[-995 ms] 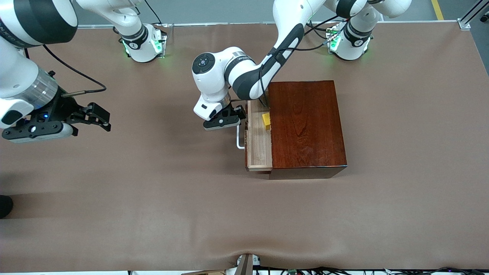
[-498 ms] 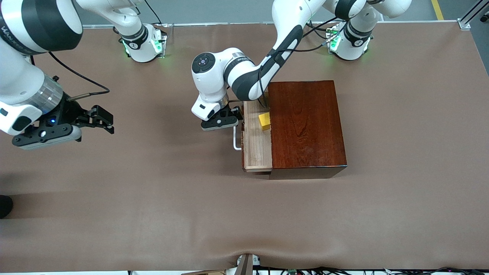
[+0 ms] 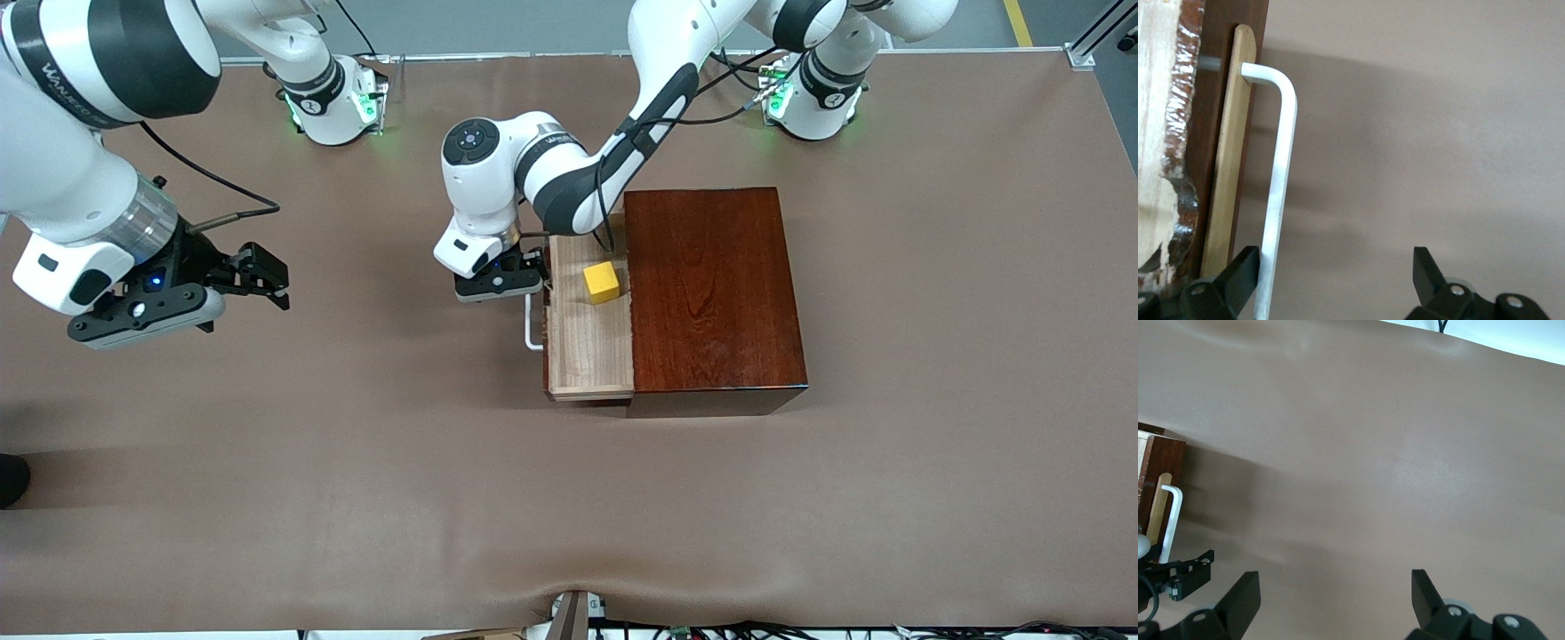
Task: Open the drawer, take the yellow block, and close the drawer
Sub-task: 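Pull the drawer open by its handle with the left gripper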
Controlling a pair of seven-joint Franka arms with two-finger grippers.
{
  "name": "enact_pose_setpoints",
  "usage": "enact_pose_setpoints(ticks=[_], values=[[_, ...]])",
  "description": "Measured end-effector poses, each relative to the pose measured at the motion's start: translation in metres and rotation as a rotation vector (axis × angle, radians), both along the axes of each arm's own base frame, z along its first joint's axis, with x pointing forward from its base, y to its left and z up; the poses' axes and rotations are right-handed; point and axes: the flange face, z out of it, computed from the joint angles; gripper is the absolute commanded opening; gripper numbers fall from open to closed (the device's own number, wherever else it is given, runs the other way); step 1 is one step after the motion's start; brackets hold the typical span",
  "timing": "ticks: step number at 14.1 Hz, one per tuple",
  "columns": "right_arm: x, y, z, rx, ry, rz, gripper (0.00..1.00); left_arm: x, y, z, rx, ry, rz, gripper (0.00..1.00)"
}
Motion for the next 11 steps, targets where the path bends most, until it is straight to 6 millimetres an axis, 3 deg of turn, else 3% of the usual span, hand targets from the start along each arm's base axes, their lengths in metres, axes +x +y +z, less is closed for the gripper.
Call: enact_pose_setpoints(ticks=[3, 8, 10, 11], values=[[0.001, -0.002, -0.002, -0.005, -0.003, 0.039, 1.00, -0.006, -0.006, 0.005, -0.009, 0.002, 0.000, 1.00], [0.000, 0.006, -0.002, -0.005, -0.007, 0.073, 1.00, -0.004, -0.001, 0.039, 0.008, 0.017, 0.021, 1.00], [-0.004, 0.025, -0.002, -0.004, -0.010, 0.105, 1.00, 0.008, 0.013, 0.071, 0.006, 0.013, 0.050, 1.00], [-0.007, 0.033, -0.001, -0.004, -0.010, 0.117, 1.00, 0.019, 0.024, 0.097, -0.005, 0.005, 0.072, 1.00]])
